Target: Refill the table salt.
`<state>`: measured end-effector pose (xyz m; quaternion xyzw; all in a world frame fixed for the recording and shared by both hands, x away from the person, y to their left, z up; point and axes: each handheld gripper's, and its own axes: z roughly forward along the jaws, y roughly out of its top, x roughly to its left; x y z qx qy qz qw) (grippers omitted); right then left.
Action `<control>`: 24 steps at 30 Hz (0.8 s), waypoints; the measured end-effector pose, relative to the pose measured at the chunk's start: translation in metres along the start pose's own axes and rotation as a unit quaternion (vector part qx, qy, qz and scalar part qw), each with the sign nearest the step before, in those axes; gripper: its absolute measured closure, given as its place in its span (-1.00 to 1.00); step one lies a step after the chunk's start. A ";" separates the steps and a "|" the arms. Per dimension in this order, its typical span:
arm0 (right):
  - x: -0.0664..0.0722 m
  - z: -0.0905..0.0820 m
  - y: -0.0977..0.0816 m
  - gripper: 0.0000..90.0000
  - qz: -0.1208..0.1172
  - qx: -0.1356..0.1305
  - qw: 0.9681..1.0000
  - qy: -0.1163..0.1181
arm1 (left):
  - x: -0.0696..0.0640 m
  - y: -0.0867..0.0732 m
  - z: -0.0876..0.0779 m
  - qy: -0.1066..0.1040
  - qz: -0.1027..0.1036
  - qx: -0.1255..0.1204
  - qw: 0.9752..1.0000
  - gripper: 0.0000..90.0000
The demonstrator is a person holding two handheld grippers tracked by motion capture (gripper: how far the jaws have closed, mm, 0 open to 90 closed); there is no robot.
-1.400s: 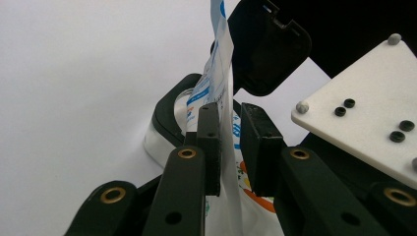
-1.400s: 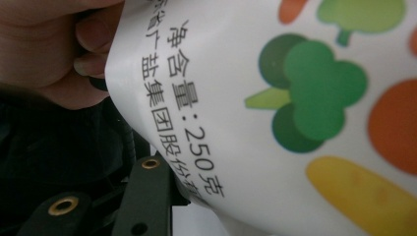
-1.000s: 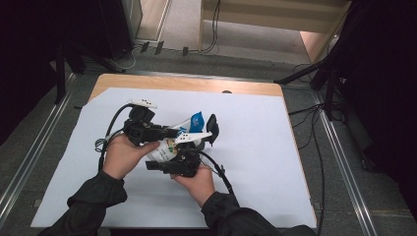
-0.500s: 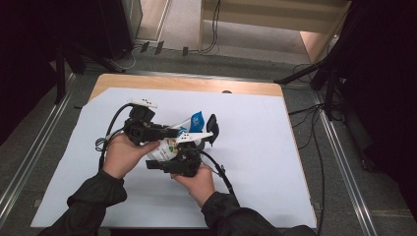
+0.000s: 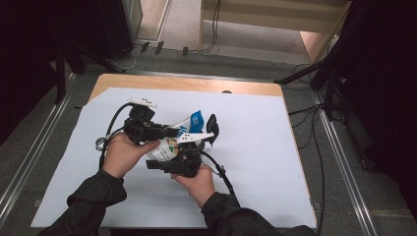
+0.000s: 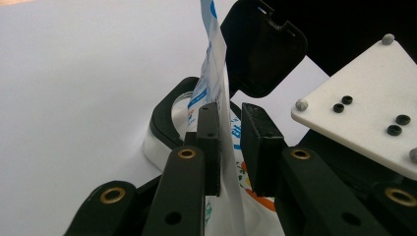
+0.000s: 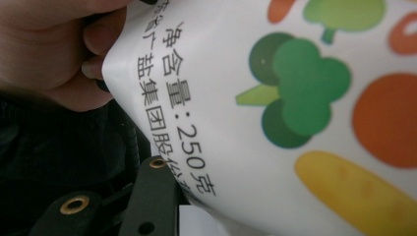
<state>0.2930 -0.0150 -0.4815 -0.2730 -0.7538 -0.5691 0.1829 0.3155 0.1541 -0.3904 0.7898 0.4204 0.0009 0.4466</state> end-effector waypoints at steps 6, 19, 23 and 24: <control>-0.001 0.000 0.000 0.49 0.000 0.001 1.000 0.000 | 0.000 0.001 0.000 0.000 0.002 0.004 1.000 0.74; 0.001 -0.001 0.001 0.49 -0.007 0.002 1.000 -0.004 | -0.001 0.005 -0.004 0.004 0.014 0.020 1.000 0.94; 0.003 0.000 0.000 0.48 -0.012 0.002 1.000 -0.005 | -0.003 0.007 -0.007 0.015 0.018 0.025 0.999 0.98; 0.003 0.000 0.000 0.48 -0.011 0.001 1.000 -0.004 | -0.003 0.007 -0.007 0.018 0.019 0.028 0.999 0.98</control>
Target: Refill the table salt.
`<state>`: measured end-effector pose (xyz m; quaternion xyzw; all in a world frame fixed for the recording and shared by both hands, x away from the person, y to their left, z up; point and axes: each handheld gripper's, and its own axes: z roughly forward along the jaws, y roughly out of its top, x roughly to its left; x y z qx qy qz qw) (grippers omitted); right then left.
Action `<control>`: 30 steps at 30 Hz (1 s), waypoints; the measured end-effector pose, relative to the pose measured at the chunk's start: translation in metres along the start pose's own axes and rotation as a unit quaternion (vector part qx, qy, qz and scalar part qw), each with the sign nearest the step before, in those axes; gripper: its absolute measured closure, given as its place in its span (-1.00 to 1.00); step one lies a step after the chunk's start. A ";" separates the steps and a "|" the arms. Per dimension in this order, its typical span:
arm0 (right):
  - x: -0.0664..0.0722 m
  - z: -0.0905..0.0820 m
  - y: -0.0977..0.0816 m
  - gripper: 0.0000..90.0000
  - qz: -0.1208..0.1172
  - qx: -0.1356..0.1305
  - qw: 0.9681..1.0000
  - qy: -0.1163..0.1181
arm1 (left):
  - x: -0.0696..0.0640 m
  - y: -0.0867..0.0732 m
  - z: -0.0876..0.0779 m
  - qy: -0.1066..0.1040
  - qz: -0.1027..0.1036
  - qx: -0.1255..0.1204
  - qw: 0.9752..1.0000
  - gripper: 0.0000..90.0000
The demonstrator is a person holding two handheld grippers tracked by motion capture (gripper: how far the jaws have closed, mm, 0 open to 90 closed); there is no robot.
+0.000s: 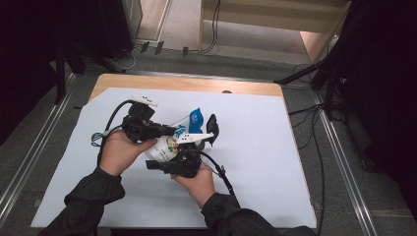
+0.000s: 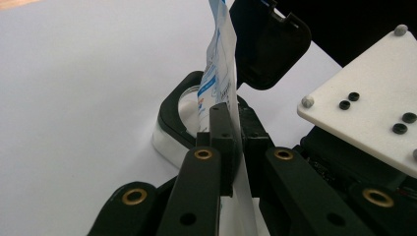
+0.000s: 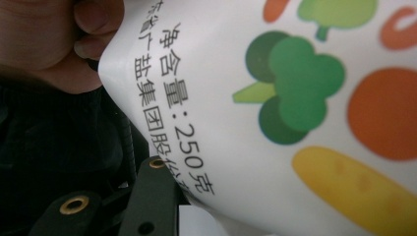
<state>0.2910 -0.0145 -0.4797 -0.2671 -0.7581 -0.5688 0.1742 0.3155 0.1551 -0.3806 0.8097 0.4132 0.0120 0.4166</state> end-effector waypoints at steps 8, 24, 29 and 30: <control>0.000 0.001 -0.001 0.42 0.002 0.000 1.000 -0.001 | 0.002 0.000 -0.001 -0.001 -0.005 0.003 1.000 0.99; -0.002 0.000 -0.001 0.47 0.016 -0.004 1.000 0.013 | 0.001 0.000 -0.001 -0.010 -0.015 -0.002 1.000 0.94; -0.003 -0.002 0.000 0.47 0.018 -0.007 1.000 0.016 | 0.001 0.000 0.000 -0.021 -0.016 0.000 1.000 0.84; -0.003 -0.002 0.000 0.47 0.018 -0.007 1.000 0.016 | 0.001 0.000 0.000 -0.021 -0.016 0.002 1.000 0.83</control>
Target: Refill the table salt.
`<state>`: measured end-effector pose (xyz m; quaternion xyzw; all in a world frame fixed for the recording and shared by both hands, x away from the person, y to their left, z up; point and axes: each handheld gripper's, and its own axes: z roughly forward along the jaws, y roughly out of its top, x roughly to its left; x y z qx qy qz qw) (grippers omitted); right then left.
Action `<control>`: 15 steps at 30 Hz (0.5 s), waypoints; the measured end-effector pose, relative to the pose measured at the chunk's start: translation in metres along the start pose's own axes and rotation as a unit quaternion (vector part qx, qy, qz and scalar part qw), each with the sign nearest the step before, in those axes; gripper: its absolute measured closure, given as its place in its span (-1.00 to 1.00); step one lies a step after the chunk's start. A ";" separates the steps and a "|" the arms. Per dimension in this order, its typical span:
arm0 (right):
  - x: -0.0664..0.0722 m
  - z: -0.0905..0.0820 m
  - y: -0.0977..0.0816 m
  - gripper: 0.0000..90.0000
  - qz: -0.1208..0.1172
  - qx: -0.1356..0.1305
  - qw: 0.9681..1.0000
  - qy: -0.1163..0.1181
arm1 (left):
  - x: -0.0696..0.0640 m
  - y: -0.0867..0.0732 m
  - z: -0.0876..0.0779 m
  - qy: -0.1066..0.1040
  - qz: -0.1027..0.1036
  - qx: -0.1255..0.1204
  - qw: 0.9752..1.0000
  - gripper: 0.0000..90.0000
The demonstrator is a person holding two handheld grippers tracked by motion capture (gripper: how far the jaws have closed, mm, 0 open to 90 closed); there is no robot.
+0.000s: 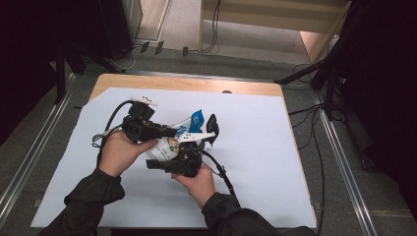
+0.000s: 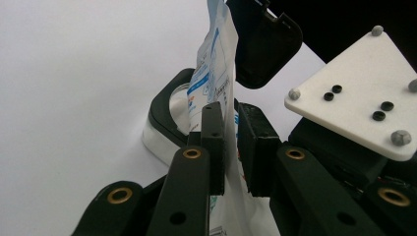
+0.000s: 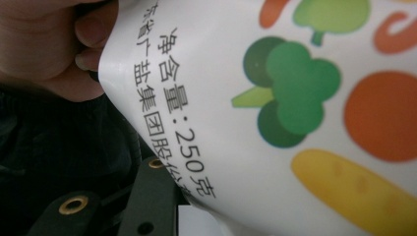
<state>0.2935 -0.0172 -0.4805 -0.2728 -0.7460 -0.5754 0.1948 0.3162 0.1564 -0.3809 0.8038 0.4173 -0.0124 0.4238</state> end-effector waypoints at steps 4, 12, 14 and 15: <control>-0.001 -0.001 0.001 0.47 0.001 -0.003 1.000 -0.002 | 0.001 0.000 -0.003 -0.002 -0.006 -0.002 1.000 0.83; 0.000 0.001 0.000 0.47 -0.001 0.001 1.000 -0.002 | 0.000 -0.001 -0.003 0.010 0.000 0.006 1.000 0.95; 0.000 0.001 0.000 0.46 -0.001 0.002 1.000 -0.001 | -0.001 -0.001 -0.004 0.012 0.003 0.010 1.000 0.97; 0.000 0.002 -0.001 0.46 -0.003 0.002 1.000 -0.001 | -0.001 -0.001 -0.004 0.014 0.004 0.010 1.000 0.98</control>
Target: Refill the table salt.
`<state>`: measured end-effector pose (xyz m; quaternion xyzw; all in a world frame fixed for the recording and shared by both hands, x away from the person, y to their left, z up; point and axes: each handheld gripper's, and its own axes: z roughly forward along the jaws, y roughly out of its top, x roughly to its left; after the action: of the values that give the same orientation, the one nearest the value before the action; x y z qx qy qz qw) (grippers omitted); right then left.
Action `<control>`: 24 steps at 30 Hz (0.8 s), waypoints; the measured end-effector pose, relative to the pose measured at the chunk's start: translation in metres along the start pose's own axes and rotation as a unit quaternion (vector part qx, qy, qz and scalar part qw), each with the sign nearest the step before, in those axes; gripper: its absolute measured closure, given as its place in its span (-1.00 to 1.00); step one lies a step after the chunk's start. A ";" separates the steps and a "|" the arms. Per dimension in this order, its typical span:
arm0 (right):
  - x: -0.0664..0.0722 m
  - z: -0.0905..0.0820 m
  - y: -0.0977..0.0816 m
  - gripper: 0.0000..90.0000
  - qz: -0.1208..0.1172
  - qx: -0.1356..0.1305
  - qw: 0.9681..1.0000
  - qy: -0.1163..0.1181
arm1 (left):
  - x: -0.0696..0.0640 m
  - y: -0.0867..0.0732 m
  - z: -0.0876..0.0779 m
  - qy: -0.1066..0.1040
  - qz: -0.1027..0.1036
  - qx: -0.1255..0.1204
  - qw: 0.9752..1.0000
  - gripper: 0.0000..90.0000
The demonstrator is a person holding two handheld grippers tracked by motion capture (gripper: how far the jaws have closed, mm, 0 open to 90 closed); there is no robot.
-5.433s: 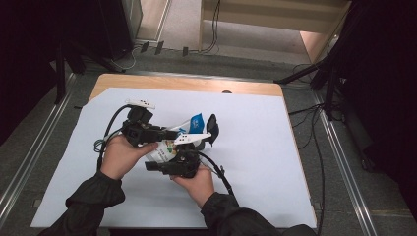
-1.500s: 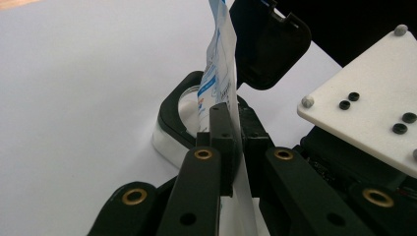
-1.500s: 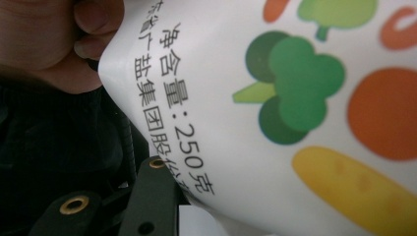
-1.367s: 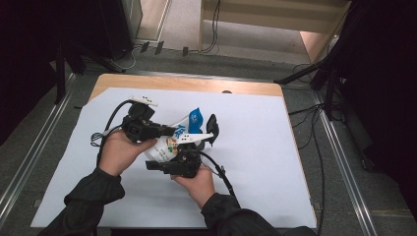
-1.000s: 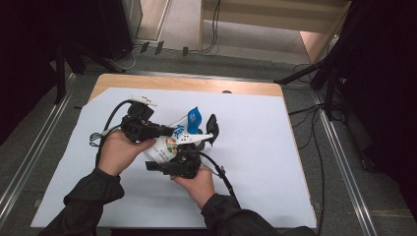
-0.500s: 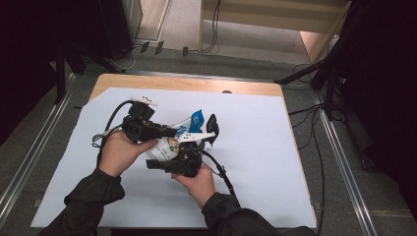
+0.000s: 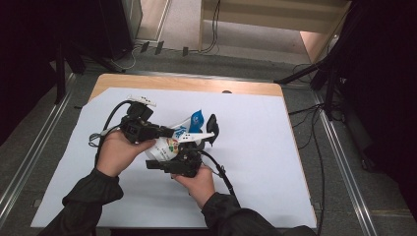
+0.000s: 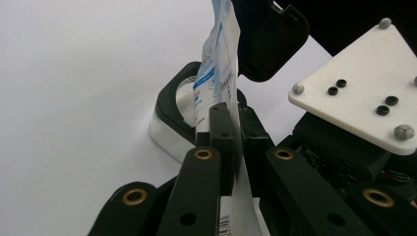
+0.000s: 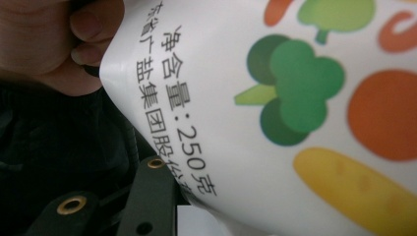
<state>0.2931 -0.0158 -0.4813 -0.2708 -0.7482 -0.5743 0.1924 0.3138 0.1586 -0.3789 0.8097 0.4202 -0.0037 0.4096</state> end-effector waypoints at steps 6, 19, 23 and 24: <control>0.001 0.001 0.000 0.42 -0.009 0.002 1.000 -0.011 | 0.000 0.000 -0.001 0.004 0.002 -0.004 1.000 1.00; 0.000 0.001 0.000 0.49 0.002 0.007 1.000 -0.005 | 0.000 0.000 -0.002 0.002 0.000 -0.001 1.000 1.00; -0.001 0.002 0.000 0.49 0.001 0.005 1.000 -0.003 | 0.000 0.000 -0.002 0.003 0.000 0.000 1.000 1.00; -0.001 0.002 0.000 0.49 0.001 0.005 1.000 -0.004 | 0.001 0.000 -0.002 0.002 -0.001 -0.001 1.000 1.00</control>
<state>0.2941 -0.0143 -0.4827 -0.2728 -0.7515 -0.5692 0.1919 0.3135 0.1603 -0.3778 0.8092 0.4217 -0.0017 0.4090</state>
